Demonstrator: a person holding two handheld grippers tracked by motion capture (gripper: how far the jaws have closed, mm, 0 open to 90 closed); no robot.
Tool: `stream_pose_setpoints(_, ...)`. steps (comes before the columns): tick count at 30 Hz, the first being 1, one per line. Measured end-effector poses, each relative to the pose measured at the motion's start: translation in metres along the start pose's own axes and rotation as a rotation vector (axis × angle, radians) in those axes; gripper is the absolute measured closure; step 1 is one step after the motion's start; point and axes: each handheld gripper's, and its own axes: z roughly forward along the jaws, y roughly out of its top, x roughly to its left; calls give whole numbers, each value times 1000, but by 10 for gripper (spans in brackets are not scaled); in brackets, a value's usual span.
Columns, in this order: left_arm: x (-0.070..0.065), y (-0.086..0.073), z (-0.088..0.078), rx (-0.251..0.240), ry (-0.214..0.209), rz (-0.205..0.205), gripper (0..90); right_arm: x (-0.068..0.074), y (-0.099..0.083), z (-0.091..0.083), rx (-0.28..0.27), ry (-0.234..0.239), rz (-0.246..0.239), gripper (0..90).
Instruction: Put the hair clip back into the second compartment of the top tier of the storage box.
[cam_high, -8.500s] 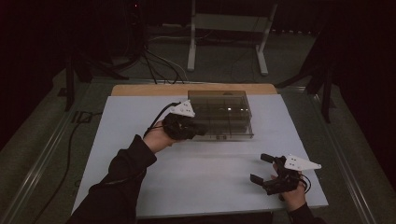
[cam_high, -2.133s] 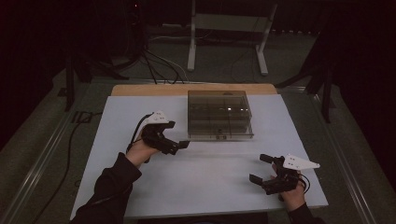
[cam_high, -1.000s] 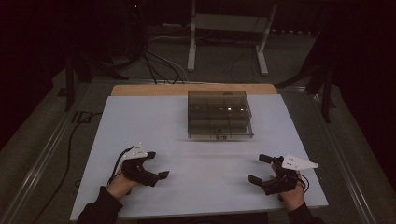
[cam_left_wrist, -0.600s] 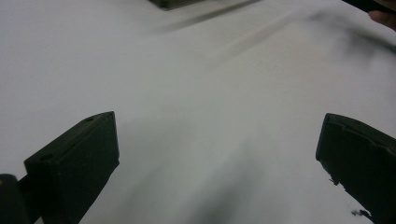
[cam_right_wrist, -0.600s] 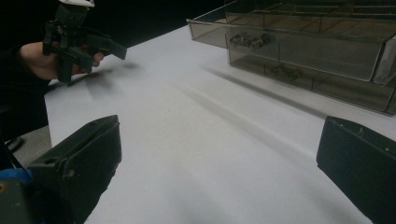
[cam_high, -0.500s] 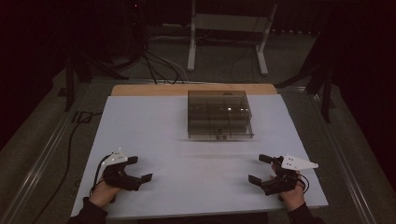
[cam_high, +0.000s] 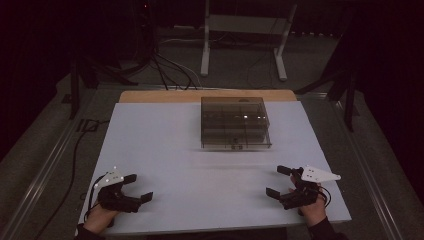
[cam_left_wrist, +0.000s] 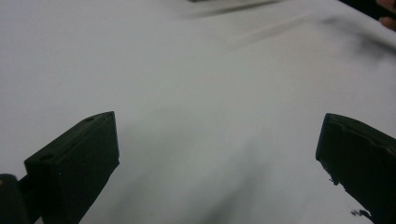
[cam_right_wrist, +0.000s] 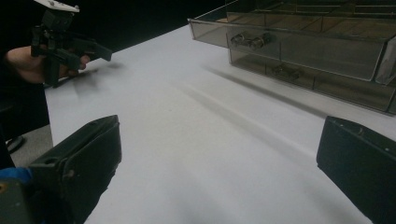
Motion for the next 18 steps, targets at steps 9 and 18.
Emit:
stream_pose_setpoints(9,-3,4,0,-23,2,23,6,0,0,0,-2,-3,1,0)
stream_pose_setpoints(18,-7,5,3,-10,-22,37,5,0,0,1,4,-2,1,0)
